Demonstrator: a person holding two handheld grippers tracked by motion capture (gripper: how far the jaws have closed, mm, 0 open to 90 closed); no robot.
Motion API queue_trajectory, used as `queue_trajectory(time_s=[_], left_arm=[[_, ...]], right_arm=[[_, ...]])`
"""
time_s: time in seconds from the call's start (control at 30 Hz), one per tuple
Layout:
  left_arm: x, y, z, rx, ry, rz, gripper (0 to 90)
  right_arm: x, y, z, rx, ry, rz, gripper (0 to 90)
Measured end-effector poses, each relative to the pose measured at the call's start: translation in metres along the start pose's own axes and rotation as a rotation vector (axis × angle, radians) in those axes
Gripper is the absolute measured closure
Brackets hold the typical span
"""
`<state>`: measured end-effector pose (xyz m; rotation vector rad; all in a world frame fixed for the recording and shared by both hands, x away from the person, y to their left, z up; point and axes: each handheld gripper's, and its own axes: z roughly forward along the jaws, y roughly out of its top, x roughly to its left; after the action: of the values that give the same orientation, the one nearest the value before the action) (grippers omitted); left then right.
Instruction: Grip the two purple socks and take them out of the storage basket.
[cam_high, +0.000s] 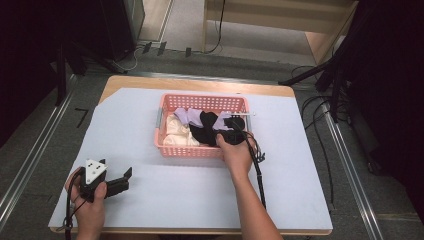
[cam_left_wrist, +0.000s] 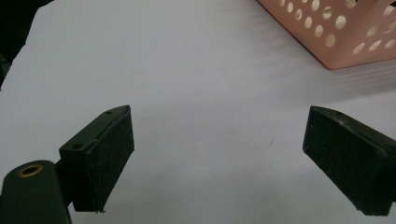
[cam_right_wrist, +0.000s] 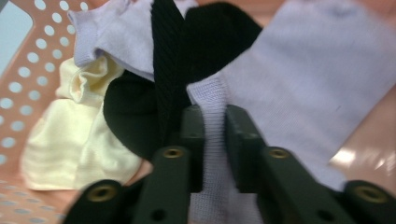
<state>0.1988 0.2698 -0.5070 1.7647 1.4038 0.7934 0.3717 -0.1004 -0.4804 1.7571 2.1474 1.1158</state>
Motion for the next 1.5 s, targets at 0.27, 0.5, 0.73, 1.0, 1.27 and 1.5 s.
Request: queue_trajectory(time_s=[0.27, 0.5, 0.73, 1.0, 1.27, 1.5], left_arm=[[0.000, 0.000, 0.000, 0.005, 0.002, -0.001, 9.4], [0.000, 0.000, 0.000, 0.004, 0.001, 0.003, 9.4], [0.000, 0.000, 0.000, 0.004, 0.003, 0.005, 9.5], [0.000, 0.000, 0.001, 0.002, 0.001, 0.004, 9.5], [-0.001, 0.000, 0.000, 0.010, 0.005, 0.010, 9.5], [-0.001, 0.000, 0.000, 0.011, 0.004, 0.010, 9.5]], right_arm=[[0.002, -0.002, -0.019, -0.099, -0.002, -0.027, 84.2], [0.003, 0.001, -0.049, -0.222, 0.035, -0.049, 84.2], [0.007, 0.003, -0.086, -0.443, 0.109, -0.099, 84.8], [0.009, -0.003, -0.103, -0.598, 0.186, -0.196, 84.8], [0.009, -0.005, -0.092, -0.491, 0.103, -0.195, 84.7], [0.015, -0.005, -0.040, -0.282, 0.041, -0.142, 75.4]])
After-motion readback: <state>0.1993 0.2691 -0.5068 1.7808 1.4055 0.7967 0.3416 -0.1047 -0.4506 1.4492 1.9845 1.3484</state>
